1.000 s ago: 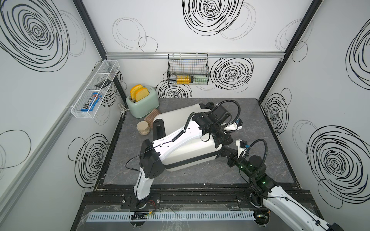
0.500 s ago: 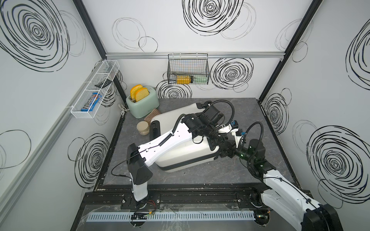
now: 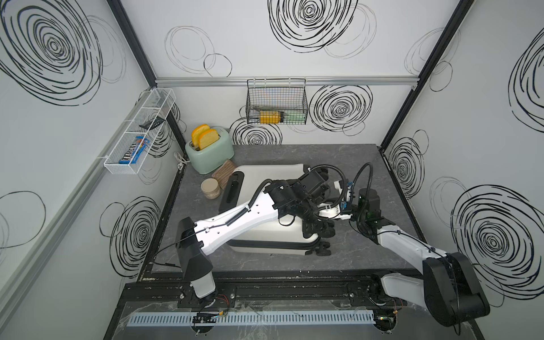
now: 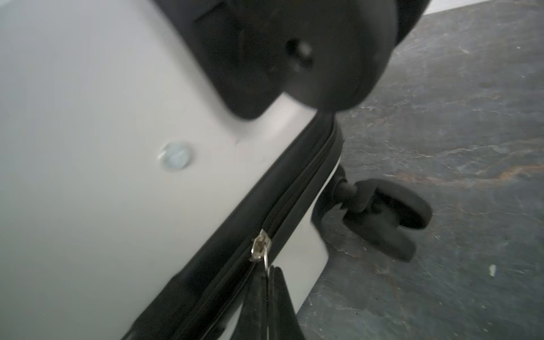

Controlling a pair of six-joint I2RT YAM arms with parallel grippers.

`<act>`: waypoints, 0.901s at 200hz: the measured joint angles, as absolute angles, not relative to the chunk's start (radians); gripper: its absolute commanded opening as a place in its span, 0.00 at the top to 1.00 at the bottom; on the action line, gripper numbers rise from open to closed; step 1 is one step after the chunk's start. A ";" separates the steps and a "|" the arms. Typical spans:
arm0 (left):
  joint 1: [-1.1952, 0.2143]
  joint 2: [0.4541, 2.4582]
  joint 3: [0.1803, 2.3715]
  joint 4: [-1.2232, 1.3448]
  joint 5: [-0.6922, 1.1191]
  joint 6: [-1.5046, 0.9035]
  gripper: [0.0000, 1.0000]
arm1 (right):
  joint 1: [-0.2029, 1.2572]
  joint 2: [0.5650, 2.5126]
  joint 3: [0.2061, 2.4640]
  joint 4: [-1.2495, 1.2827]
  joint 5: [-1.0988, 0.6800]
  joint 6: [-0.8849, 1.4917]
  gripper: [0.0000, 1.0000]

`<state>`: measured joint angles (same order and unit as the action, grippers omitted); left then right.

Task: Open the suitcase zippers
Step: Unzip the zipper on the suitcase, then place the suitcase at the center of the board.

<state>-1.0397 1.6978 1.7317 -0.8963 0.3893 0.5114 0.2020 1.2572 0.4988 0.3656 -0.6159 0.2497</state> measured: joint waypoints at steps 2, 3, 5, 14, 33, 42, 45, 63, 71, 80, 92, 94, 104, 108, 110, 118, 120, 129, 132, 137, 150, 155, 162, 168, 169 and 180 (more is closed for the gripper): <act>-1.042 1.694 1.728 -0.897 0.391 0.515 0.79 | 0.198 1.267 0.506 0.364 -0.616 0.250 1.00; -1.043 1.691 1.726 -0.897 0.393 0.517 0.79 | 0.197 1.271 0.508 0.363 -0.615 0.250 1.00; -1.044 1.688 1.723 -0.898 0.395 0.519 0.79 | 0.193 1.282 0.514 0.363 -0.614 0.250 1.00; -1.052 1.672 1.711 -0.904 0.402 0.531 0.79 | 0.176 1.328 0.538 0.363 -0.613 0.255 1.00; -1.061 1.636 1.682 -0.902 0.419 0.551 0.78 | 0.145 1.407 0.588 0.375 -0.645 0.271 1.00; -1.060 1.624 1.666 -0.893 0.419 0.559 0.78 | 0.139 1.435 0.609 0.374 -0.667 0.277 1.00; -1.059 1.619 1.658 -0.889 0.419 0.562 0.78 | 0.137 1.447 0.618 0.376 -0.675 0.281 1.00; -1.057 1.608 1.623 -0.863 0.419 0.574 0.78 | 0.122 1.505 0.664 0.378 -0.722 0.293 1.00; -1.058 1.608 1.609 -0.849 0.420 0.577 0.78 | 0.117 1.529 0.683 0.379 -0.739 0.296 1.00; -1.059 1.608 1.594 -0.832 0.417 0.579 0.77 | 0.109 1.554 0.703 0.377 -0.762 0.300 0.96; -1.060 1.608 1.578 -0.809 0.400 0.577 0.75 | 0.100 1.573 0.722 0.378 -0.780 0.314 0.77; -1.061 1.608 1.576 -0.805 0.396 0.575 0.75 | 0.099 1.574 0.723 0.378 -0.774 0.316 0.75; -1.066 1.606 1.570 -0.798 0.379 0.569 0.73 | 0.084 1.573 0.725 0.387 -0.751 0.320 0.63; -1.068 1.603 1.566 -0.794 0.368 0.565 0.72 | 0.074 1.567 0.724 0.386 -0.727 0.332 0.60; -1.069 1.602 1.565 -0.794 0.365 0.564 0.71 | 0.069 1.564 0.723 0.388 -0.722 0.327 0.59; -1.077 1.596 1.559 -0.789 0.345 0.559 0.69 | 0.052 1.544 0.714 0.393 -0.697 0.334 0.54; -1.079 1.595 1.558 -0.789 0.340 0.556 0.68 | 0.046 1.533 0.710 0.394 -0.688 0.341 0.53; -1.084 1.593 1.555 -0.786 0.323 0.551 0.60 | 0.029 1.486 0.686 0.400 -0.654 0.342 0.50; -1.084 1.593 1.555 -0.785 0.317 0.550 0.56 | 0.027 1.470 0.678 0.400 -0.646 0.342 0.49; -1.084 1.593 1.555 -0.782 0.313 0.548 0.50 | 0.024 1.432 0.660 0.400 -0.629 0.341 0.46; -1.084 1.593 1.554 -0.773 0.300 0.534 0.30 | 0.025 1.319 0.610 0.398 -0.596 0.341 0.43; -1.083 1.591 1.554 -0.764 0.292 0.532 0.23 | 0.027 1.275 0.593 0.397 -0.591 0.340 0.42; -1.079 1.589 1.554 -0.751 0.285 0.522 0.20 | 0.028 1.215 0.571 0.397 -0.587 0.338 0.41; -1.073 1.584 1.554 -0.739 0.280 0.514 0.17 | 0.028 1.169 0.556 0.397 -0.589 0.339 0.40; -1.072 1.584 1.554 -0.739 0.279 0.513 0.17 | 0.029 1.160 0.553 0.397 -0.588 0.337 0.40; -1.058 1.572 1.554 -0.723 0.273 0.500 0.14 | 0.035 1.081 0.529 0.392 -0.598 0.336 0.38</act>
<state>-1.0584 1.5723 1.5536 -0.7231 0.2733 0.4995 0.0345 1.0805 0.5289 0.3923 -0.5976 0.3359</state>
